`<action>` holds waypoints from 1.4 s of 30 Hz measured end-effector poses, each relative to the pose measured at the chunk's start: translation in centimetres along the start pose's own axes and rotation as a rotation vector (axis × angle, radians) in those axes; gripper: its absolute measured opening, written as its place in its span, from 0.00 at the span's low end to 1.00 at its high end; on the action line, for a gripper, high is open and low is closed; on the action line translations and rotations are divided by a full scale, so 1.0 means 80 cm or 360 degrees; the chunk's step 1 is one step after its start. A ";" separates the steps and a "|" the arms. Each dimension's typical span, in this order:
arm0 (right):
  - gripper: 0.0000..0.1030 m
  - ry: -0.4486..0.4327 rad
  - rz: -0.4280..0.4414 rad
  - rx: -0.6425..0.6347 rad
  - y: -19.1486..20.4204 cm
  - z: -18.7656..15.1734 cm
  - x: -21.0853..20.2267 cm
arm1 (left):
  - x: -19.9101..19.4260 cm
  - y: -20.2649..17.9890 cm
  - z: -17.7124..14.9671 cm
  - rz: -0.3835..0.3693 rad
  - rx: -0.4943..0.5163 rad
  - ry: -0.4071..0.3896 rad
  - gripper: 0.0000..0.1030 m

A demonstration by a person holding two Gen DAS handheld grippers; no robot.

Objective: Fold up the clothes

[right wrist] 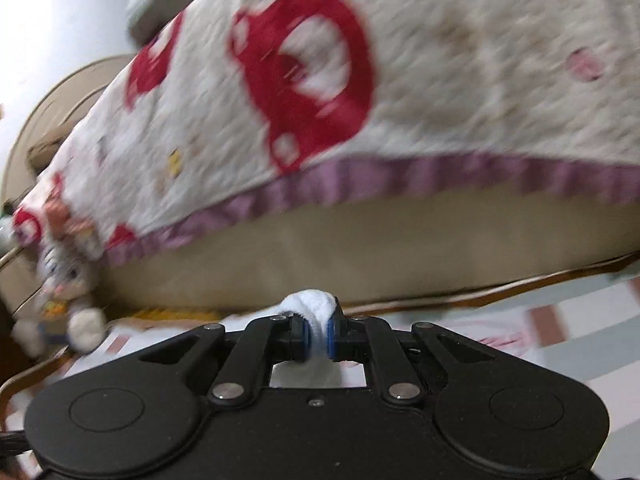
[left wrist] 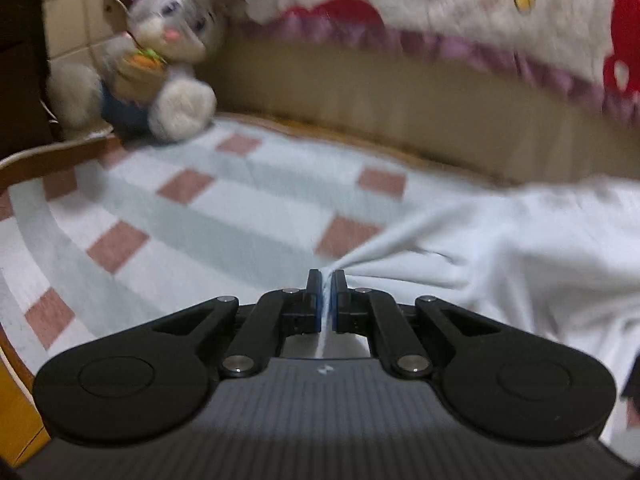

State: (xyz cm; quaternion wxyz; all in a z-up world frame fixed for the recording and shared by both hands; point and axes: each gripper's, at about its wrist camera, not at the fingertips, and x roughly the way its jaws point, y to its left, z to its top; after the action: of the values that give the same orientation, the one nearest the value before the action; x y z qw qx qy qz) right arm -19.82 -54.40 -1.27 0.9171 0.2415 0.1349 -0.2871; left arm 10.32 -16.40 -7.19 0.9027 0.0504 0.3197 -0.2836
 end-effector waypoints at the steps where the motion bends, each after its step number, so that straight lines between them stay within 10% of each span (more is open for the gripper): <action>1: 0.11 -0.0029 -0.0042 0.0011 -0.009 0.007 -0.011 | -0.005 0.002 0.000 -0.0014 -0.0024 -0.0029 0.03; 8: 0.11 -0.0169 -0.0282 0.0046 -0.041 0.050 -0.065 | -0.051 -0.012 0.026 -0.0079 -0.0019 -0.0390 0.03; 16: 0.10 -0.0083 -0.0232 -0.0118 -0.040 0.102 -0.112 | -0.111 0.017 0.061 0.0083 -0.0178 -0.0703 0.02; 25: 0.12 -0.0053 -0.0136 -0.0187 -0.049 0.108 -0.013 | -0.054 0.068 0.042 0.0354 -0.0322 -0.0670 0.03; 29: 0.43 0.0184 -0.0411 0.0040 -0.056 0.077 0.075 | -0.009 0.079 0.029 0.0482 -0.0300 -0.0334 0.08; 33: 0.43 0.0415 -0.0425 0.0265 -0.059 0.015 0.083 | -0.017 0.070 0.025 0.0249 -0.0287 -0.0247 0.35; 42: 0.47 0.0642 -0.0049 0.0544 -0.055 -0.104 0.031 | -0.032 -0.073 -0.015 -0.0603 0.0013 -0.0013 0.37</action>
State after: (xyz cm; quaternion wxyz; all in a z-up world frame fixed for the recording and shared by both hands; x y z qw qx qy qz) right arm -21.31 -54.38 -10.91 0.8132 0.4431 0.2680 -0.2657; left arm 4.82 -19.70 -6.06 0.8341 -0.0081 0.3186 -0.4501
